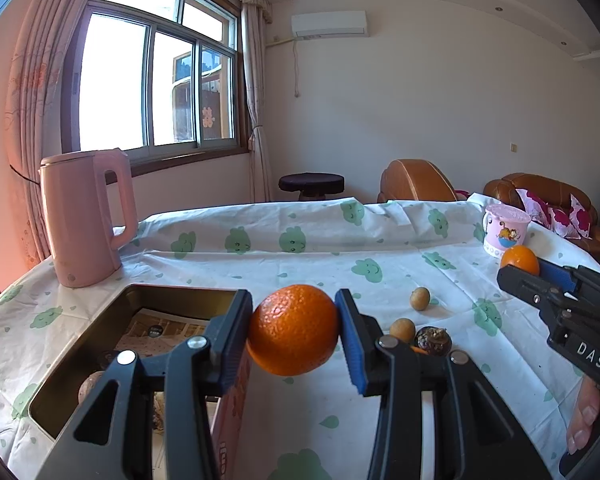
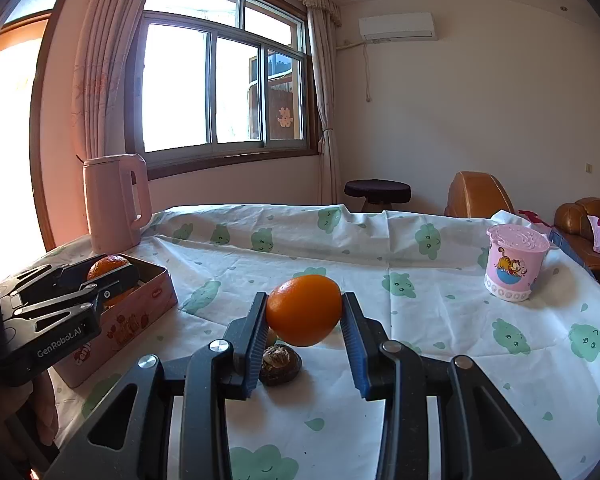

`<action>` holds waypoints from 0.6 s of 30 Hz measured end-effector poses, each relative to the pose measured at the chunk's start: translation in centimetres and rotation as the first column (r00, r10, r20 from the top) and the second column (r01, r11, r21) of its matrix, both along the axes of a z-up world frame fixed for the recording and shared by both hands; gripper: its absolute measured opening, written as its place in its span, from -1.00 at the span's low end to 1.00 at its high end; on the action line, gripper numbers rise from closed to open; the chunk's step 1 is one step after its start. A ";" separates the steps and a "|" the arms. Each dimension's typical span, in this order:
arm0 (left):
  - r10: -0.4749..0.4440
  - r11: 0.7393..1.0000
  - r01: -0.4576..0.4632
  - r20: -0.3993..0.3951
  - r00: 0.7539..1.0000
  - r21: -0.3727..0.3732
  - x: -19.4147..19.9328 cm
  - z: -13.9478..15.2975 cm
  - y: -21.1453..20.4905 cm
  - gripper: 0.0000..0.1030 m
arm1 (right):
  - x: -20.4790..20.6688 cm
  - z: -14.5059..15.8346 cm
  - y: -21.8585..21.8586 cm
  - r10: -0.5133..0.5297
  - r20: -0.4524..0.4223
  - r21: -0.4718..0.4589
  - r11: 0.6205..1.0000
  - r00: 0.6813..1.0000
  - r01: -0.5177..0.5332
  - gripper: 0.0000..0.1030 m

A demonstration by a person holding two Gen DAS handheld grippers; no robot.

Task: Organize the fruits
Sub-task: 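Carry the orange with the left tool while the right tool carries its orange toward the tin box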

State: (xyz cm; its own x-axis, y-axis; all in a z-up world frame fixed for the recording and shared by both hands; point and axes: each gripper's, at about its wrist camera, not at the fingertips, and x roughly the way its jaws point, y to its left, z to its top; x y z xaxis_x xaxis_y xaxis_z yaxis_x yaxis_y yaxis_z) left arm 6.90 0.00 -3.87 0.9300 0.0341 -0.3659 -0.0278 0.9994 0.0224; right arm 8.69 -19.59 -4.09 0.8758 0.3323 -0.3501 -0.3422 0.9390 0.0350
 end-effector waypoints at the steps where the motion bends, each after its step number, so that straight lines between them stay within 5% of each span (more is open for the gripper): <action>1: 0.000 1.000 0.000 0.001 1.000 0.000 0.0 0.0 0.0 -0.14 | 0.0 0.0 0.0 0.000 0.002 0.000 1.000 1.000 0.000 -0.26; 18: 0.014 1.000 -0.013 0.046 0.999 -0.016 -1.3 0.3 0.6 -0.14 | -1.0 0.5 -0.2 -0.004 0.061 0.006 1.000 0.998 0.004 -0.26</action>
